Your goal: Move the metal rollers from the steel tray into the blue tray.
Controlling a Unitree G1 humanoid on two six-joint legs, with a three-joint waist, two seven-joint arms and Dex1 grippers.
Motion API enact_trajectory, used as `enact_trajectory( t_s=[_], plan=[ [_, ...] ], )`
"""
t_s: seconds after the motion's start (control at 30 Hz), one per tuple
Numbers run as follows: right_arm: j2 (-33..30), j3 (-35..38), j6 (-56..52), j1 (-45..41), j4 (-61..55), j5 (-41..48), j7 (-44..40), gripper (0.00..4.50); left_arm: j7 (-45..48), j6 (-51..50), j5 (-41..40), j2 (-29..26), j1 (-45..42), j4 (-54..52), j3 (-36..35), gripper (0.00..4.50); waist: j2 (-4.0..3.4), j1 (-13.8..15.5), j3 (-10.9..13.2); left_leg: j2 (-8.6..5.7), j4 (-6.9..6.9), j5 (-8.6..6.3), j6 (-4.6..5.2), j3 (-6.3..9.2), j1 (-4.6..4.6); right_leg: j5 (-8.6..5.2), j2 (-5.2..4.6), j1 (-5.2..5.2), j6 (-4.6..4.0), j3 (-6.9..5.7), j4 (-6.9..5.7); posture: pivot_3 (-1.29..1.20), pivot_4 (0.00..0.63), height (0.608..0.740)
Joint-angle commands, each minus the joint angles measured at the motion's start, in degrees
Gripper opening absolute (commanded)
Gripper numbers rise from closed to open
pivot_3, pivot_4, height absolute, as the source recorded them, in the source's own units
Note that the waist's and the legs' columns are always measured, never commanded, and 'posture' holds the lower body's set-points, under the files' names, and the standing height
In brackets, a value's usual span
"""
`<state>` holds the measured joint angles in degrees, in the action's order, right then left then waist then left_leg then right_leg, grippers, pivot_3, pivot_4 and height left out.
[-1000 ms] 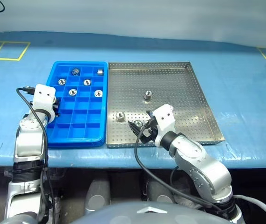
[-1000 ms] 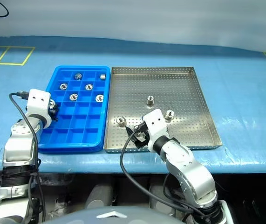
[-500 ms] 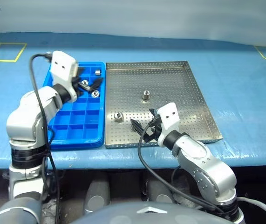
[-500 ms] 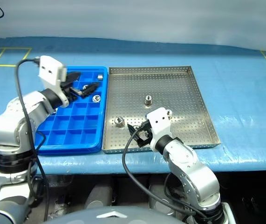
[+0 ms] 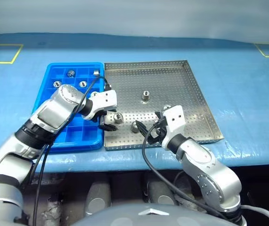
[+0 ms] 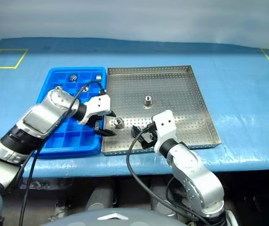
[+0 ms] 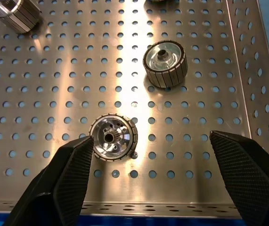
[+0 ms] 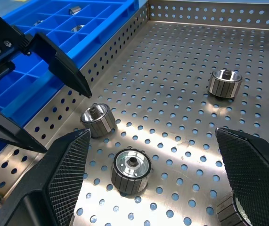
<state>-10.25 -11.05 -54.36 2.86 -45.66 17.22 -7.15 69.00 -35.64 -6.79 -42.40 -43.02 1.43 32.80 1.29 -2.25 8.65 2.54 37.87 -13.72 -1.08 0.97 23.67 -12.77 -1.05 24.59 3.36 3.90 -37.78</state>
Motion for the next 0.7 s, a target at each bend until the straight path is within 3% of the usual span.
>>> enact_trajectory(
  t_s=[0.03, 0.23, 0.43, 0.67, 0.7],
  plan=[
    [0.7, 0.1, 0.9, 0.7, -2.6, 0.2, 0.8, 4.50, 0.5, 3.8, 3.7, 2.7, -2.7, 4.3, 1.1, 4.32, 0.00, -0.1, 0.0, 0.00, 0.01, 0.00, 0.00, 0.00, 0.00, 0.00, 0.00, 0.00, 0.00, 0.00, 0.00, -0.07, 0.150, 0.740],
    [0.8, -0.2, 1.2, 1.1, -2.6, -0.1, 1.3, 4.50, 0.5, 6.4, 6.8, 6.8, -3.9, 8.6, 0.6, 4.32, 0.00, -1.0, 0.0, 0.00, 0.04, 0.00, 0.01, 0.00, 0.00, 0.00, 0.00, -0.01, 0.02, 0.01, -0.02, -0.08, 0.150, 0.740],
    [0.7, 0.0, 1.3, 1.1, -2.6, -0.2, 1.5, 4.50, 4.9, 8.1, 10.1, 6.1, -3.8, 10.8, 2.5, 4.32, 0.00, -1.9, 0.0, 0.00, 0.02, -0.01, 0.01, 0.01, -0.03, 0.00, 0.01, 0.00, 0.02, 0.03, -0.04, -0.08, 0.150, 0.740],
    [0.7, -0.3, 1.6, 1.2, -2.2, -0.5, 1.5, 4.50, 3.5, 8.9, 15.7, 6.2, -3.7, 14.4, 2.7, 4.32, -0.03, -2.0, 0.0, 0.02, 0.04, 0.00, 0.02, 0.01, -0.11, -0.01, 0.03, -0.07, 0.03, 0.03, -0.07, -0.08, 0.150, 0.740],
    [0.7, -0.3, 1.6, 1.2, -2.1, -0.5, 1.4, 4.50, 3.0, 8.8, 16.2, 6.4, -3.8, 14.8, 2.4, 4.15, -0.04, -2.0, 0.0, 0.02, 0.05, 0.00, 0.02, 0.01, -0.12, -0.01, 0.03, -0.07, 0.03, 0.04, -0.09, -0.08, 0.150, 0.740]
  ],
)
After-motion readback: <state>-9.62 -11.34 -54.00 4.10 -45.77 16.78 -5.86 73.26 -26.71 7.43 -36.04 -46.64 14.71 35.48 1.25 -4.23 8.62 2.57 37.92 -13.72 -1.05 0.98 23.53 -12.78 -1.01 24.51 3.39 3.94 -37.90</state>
